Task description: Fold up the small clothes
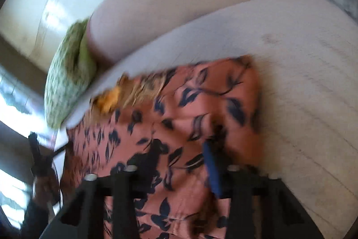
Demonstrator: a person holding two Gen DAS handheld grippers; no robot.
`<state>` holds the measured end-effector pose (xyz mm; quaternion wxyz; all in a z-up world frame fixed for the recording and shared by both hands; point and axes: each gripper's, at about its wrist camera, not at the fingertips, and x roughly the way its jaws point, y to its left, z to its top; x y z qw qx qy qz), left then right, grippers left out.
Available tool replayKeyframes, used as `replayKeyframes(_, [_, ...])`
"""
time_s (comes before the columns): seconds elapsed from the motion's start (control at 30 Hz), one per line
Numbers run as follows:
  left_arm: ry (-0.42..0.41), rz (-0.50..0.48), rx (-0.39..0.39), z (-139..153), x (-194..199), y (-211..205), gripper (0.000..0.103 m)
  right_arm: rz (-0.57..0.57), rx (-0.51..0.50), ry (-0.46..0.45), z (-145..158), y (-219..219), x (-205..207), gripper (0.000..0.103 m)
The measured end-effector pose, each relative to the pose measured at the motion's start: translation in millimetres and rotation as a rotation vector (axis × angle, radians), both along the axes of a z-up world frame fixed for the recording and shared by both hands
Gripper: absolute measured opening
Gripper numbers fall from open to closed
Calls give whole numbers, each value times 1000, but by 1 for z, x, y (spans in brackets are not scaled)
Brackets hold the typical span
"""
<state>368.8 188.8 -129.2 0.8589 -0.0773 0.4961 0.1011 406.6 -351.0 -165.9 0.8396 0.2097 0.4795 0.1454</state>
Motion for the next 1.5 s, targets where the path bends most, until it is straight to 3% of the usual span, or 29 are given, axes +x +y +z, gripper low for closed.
replayKeyframes(0.03, [8,47,-35,-1,-2,11,10,-35,-71,-8,5,0,-4,55])
replayKeyframes(0.07, [18,62,-26,1,-5,14,10,-60,-123,1,6,-1,-6,61])
replayKeyframes(0.13, [-44,17,-31,23,-27,13,17,-54,-101,12,12,-5,-17,61])
replayKeyframes(0.23, [-139,-49,-22,57,-71,5,59,8,-72,-78,42,-2,-48,67])
replayKeyframes(0.27, [-170,-56,-33,67,-91,2,64,43,-20,-88,48,1,-58,75])
replayKeyframes(0.33, [-179,-97,-74,75,-123,-9,67,125,65,-73,48,9,-68,77])
replayKeyframes(0.43, [-131,-124,-111,66,-167,-31,67,148,99,40,9,13,-62,80])
replayKeyframes(0.47, [-101,-122,-112,60,-176,-36,67,78,84,108,-16,2,-58,73])
replayKeyframes(0.5, [-55,-121,-109,54,-189,-41,67,24,150,110,-22,-9,-59,72])
replayKeyframes(0.53, [-26,-117,-109,48,-206,-44,67,-50,238,107,-18,-22,-66,73])
replayKeyframes(0.57, [-20,-110,-114,45,-220,-45,67,-108,261,109,-7,-28,-78,75])
replayKeyframes(0.7, [-18,-102,-175,52,-283,-51,68,-2,237,52,27,-28,-137,76])
replayKeyframes(0.87, [-20,-109,-221,55,-345,-54,78,14,128,124,20,-49,-230,77])
replayKeyframes(1.1, [7,-68,-281,31,-366,-53,78,-1,41,246,-13,-79,-325,76])
replayKeyframes(1.3, [16,-32,-328,20,-369,-48,77,40,4,248,-21,-63,-333,75])
replayKeyframes(1.33, [20,-28,-326,19,-369,-48,74,40,-6,244,-20,-62,-337,74])
replayKeyframes(1.37, [18,-19,-320,20,-370,-48,64,39,-5,242,-20,-61,-336,73])
replayKeyframes(1.43, [12,-7,-338,23,-375,-44,54,35,2,245,-19,-59,-336,71])
replayKeyframes(1.5, [17,5,-341,22,-377,-43,53,30,18,233,-16,-56,-338,71])
